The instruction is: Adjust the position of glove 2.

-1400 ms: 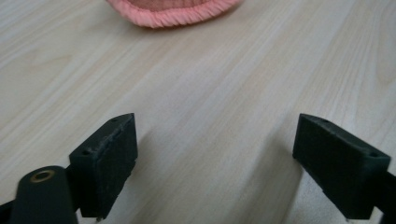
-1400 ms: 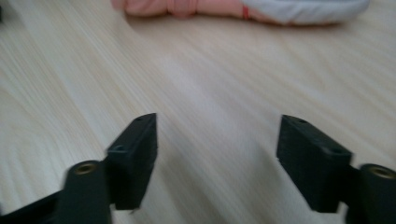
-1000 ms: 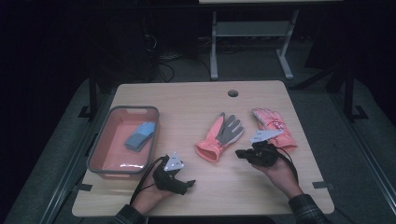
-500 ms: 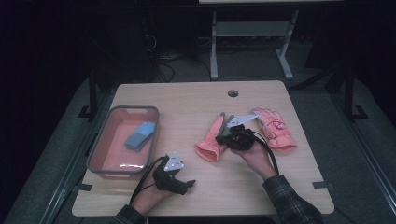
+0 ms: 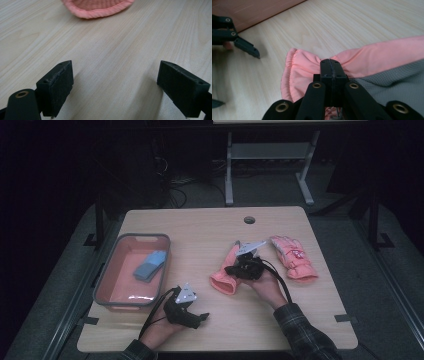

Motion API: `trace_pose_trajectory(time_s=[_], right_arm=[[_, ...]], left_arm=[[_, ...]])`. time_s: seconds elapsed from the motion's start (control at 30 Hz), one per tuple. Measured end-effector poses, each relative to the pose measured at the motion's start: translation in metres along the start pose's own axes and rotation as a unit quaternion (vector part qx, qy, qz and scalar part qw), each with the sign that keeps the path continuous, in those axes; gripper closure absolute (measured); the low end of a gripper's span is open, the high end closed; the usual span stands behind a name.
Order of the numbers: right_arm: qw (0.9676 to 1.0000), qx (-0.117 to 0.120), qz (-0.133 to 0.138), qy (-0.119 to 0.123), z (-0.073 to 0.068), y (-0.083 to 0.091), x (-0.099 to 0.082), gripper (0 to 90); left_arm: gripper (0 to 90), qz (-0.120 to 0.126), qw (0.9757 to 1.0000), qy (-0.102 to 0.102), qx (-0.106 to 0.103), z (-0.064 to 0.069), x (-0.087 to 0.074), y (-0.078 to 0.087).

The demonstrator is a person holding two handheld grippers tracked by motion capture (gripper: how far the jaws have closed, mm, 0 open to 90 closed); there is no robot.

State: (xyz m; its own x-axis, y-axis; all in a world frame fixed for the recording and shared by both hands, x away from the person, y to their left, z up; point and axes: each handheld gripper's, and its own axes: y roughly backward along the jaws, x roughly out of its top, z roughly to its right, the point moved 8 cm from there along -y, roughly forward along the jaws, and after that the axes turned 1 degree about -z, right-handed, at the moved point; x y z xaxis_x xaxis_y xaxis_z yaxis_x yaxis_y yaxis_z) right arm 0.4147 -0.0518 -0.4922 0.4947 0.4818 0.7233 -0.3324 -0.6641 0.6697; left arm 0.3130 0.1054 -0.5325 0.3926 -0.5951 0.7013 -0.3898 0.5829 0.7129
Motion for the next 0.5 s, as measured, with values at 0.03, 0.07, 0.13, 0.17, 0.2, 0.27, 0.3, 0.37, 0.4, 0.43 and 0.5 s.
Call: trace_pose_trajectory(time_s=[0.03, 0.07, 0.13, 0.17, 0.2, 0.27, 0.3, 0.37, 0.4, 0.43, 0.5], right_arm=[[1.0000, 0.001, -0.002, -0.001, -0.001, 0.002, -0.002, 90.0], [1.0000, 0.003, -0.003, -0.001, -0.002, 0.004, -0.005, 89.9], [1.0000, 0.006, -0.006, -0.003, -0.004, 0.007, -0.009, 89.9], [0.9999, 0.006, -0.008, 0.001, -0.004, 0.008, -0.010, 89.9], [0.9999, 0.007, -0.011, 0.002, -0.006, 0.011, -0.013, 90.0], [0.9998, 0.006, -0.015, 0.010, -0.007, 0.016, -0.018, 90.0], [0.9998, 0.007, -0.016, 0.010, -0.007, 0.018, -0.020, 89.9], [0.9998, 0.010, -0.018, 0.003, -0.009, 0.024, -0.024, 89.9], [0.9998, 0.010, -0.018, 0.006, -0.008, 0.027, -0.027, 90.0], [0.9998, 0.009, -0.019, 0.006, -0.008, 0.030, -0.029, 90.0], [0.9997, 0.009, -0.022, 0.005, -0.008, 0.036, -0.034, 90.0]], left_arm=[[12.7, 0.000, 1.0000, 0.000, 0.000, 0.000, 0.000, 0.000], [12.8, 0.000, 1.0000, 0.000, 0.000, 0.000, 0.000, 0.000], [12.7, 0.000, 1.0000, 0.001, 0.000, 0.000, 0.000, 0.000], [12.7, 0.000, 1.0000, 0.001, 0.000, 0.000, 0.000, 0.000], [12.7, 0.000, 1.0000, 0.001, -0.001, 0.000, 0.000, 0.000], [12.7, 0.000, 1.0000, 0.001, -0.001, 0.000, 0.000, 0.000], [12.8, 0.000, 1.0000, 0.001, -0.001, 0.000, 0.000, 0.000], [12.7, 0.002, 1.0000, 0.004, -0.002, 0.001, 0.000, 0.000], [12.7, 0.002, 1.0000, 0.003, -0.002, 0.001, 0.000, 0.000], [12.7, 0.002, 1.0000, 0.003, -0.002, 0.001, 0.000, 0.000], [12.8, 0.002, 1.0000, 0.004, -0.002, 0.001, 0.000, 0.000]])
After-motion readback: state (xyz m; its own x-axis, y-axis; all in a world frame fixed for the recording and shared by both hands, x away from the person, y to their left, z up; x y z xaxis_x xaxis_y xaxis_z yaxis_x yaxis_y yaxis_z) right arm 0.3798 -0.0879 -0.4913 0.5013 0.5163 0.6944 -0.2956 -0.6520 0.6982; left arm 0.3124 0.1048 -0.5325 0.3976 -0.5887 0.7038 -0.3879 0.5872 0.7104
